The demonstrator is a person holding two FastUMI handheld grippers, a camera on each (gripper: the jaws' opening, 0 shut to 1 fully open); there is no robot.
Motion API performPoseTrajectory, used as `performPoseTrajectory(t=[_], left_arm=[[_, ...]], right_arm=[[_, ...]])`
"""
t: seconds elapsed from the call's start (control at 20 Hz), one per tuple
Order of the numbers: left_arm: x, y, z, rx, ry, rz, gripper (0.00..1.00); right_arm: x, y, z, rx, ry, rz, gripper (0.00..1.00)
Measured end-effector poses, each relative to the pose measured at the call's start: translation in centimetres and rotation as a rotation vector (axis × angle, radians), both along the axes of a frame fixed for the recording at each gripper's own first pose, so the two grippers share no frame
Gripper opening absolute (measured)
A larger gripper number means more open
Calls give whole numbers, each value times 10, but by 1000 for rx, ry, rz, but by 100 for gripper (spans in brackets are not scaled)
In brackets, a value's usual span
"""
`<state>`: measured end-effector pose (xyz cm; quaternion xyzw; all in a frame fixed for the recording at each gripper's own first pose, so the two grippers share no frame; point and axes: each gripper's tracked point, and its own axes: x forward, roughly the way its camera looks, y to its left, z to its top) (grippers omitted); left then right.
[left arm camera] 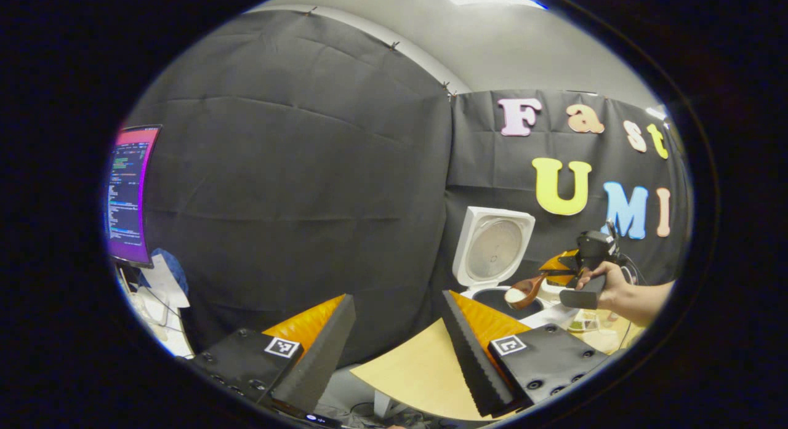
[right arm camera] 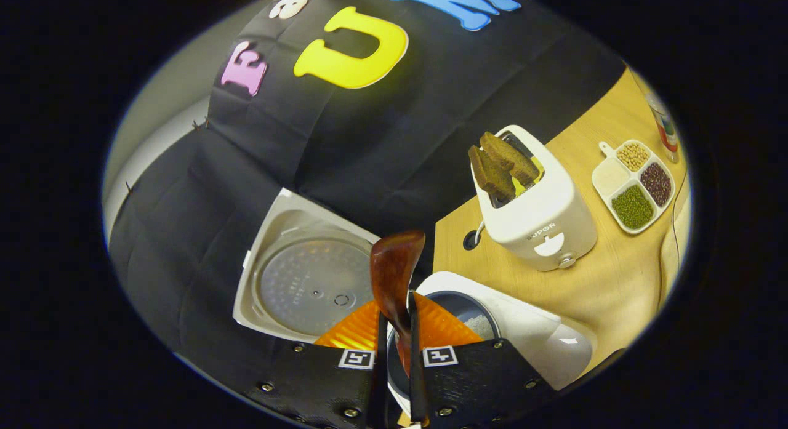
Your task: Close the left gripper, press the button to open the rice cooker; take a wooden spoon from the chopstick holder with the right hand, scoop a spoonful of rice and pour it into the rice cooker, then put the wooden spoon back into the chopstick holder.
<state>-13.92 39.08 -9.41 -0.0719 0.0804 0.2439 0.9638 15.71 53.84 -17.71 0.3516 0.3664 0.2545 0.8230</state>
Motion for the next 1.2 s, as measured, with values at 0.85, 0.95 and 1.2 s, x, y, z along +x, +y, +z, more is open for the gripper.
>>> performPoseTrajectory(t=[0.85,0.95,1.2], left_arm=[[5,7,-18,-73,9,21,96],[9,5,-14,-74,7,7,97],[16,1,-4,-58,-7,-23,97]], right_arm=[[-34,22,32,-815,-921,385,14],[-33,23,28,-801,-893,387,14],[-32,14,36,-411,-505,278,14]])
